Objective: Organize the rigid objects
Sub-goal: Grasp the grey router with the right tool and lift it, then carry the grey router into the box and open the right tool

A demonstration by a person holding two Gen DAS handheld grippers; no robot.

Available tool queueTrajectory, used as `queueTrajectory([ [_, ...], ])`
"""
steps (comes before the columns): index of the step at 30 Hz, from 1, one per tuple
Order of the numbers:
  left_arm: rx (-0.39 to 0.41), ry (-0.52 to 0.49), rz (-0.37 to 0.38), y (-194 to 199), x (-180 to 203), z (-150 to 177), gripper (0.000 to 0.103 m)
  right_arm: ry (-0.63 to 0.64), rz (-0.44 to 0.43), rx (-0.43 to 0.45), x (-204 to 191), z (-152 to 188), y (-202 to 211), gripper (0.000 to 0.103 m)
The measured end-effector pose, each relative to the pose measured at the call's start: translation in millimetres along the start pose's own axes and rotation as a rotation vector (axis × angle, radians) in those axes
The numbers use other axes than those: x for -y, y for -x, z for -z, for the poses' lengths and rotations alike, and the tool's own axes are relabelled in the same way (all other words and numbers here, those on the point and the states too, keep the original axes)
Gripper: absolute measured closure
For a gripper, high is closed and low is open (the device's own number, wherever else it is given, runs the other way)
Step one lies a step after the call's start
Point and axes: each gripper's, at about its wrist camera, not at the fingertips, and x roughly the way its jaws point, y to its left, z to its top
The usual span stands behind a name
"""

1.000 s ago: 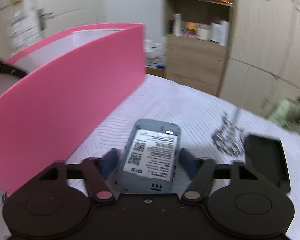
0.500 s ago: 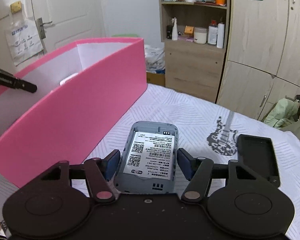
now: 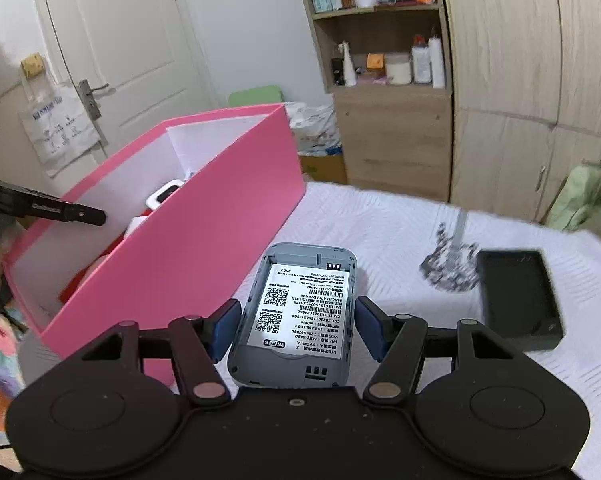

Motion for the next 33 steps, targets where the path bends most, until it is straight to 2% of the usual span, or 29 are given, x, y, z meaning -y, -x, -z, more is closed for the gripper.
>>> queueTrajectory([
  [4, 0.0, -0.001, -0.001, 0, 1, 0, 0.09, -0.074, -0.067, -0.026, 8, 5, -7, 0.036],
  [6, -0.001, -0.001, -0.001, 0, 0, 0, 0.09, -0.086, -0.072, -0.039, 9, 9, -11, 0.036],
  [8, -0.001, -0.004, -0.003, 0, 1, 0, 0.09, -0.066, -0.048, -0.05, 7, 13, -17, 0.036],
  [13, -0.002, -0.008, -0.005, -1, 1, 1, 0.09, 0.081, 0.061, -0.099, -11, 21, -34, 0.035],
  [18, -0.002, -0.009, -0.004, 0, 2, 1, 0.09, 0.119, 0.106, -0.082, -17, 21, -40, 0.033],
  [21, -0.002, -0.008, -0.003, 0, 2, 1, 0.09, 0.157, 0.135, -0.066, -20, 22, -42, 0.036],
  [27, -0.001, -0.006, -0.001, -1, 4, -1, 0.09, 0.084, 0.074, -0.031, -14, 16, -26, 0.037],
  [33, -0.001, -0.011, -0.003, -2, 3, 0, 0.09, 0.087, 0.027, 0.08, -24, -12, 19, 0.037],
])
